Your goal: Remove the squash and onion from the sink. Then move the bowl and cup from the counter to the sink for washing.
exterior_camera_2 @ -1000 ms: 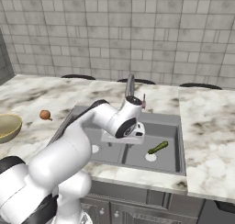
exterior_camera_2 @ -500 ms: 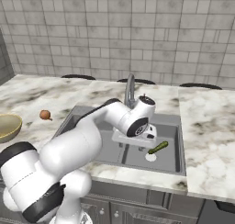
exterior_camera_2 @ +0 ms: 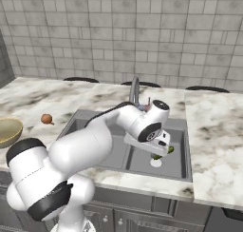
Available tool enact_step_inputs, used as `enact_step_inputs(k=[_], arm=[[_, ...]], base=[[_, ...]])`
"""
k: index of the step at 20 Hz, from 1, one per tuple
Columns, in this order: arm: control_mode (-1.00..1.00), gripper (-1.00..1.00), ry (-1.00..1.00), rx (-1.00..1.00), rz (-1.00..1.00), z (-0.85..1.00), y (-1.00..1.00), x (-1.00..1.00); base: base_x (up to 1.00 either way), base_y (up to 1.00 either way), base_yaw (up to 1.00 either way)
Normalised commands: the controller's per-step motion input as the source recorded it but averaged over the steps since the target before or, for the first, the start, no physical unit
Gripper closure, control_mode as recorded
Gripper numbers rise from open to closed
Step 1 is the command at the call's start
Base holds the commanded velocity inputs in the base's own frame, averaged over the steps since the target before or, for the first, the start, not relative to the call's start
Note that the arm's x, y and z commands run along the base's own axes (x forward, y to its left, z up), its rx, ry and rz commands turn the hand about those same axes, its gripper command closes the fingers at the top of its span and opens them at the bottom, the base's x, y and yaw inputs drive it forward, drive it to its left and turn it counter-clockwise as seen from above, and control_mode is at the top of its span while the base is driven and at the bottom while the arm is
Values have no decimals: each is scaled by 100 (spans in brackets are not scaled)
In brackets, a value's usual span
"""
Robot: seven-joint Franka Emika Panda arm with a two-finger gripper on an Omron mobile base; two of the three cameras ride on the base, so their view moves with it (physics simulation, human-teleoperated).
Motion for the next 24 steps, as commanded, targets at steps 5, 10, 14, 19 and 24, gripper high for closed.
enact_step_inputs(k=[5, 10, 14, 19, 24], arm=[[-100, -100, -5, 0, -8, -15, -8, 15], [-100, -100, -4, -6, -16, -17, -4, 23], [-100, -100, -1, -10, -21, -21, -8, 23], [-100, -100, 0, -9, -19, -17, -9, 27], [-100, -100, 0, -6, -7, -16, -19, 25]], base=[[0, 0, 0], [0, 0, 0], [0, 0, 0], [0, 0, 0], [0, 0, 0]])
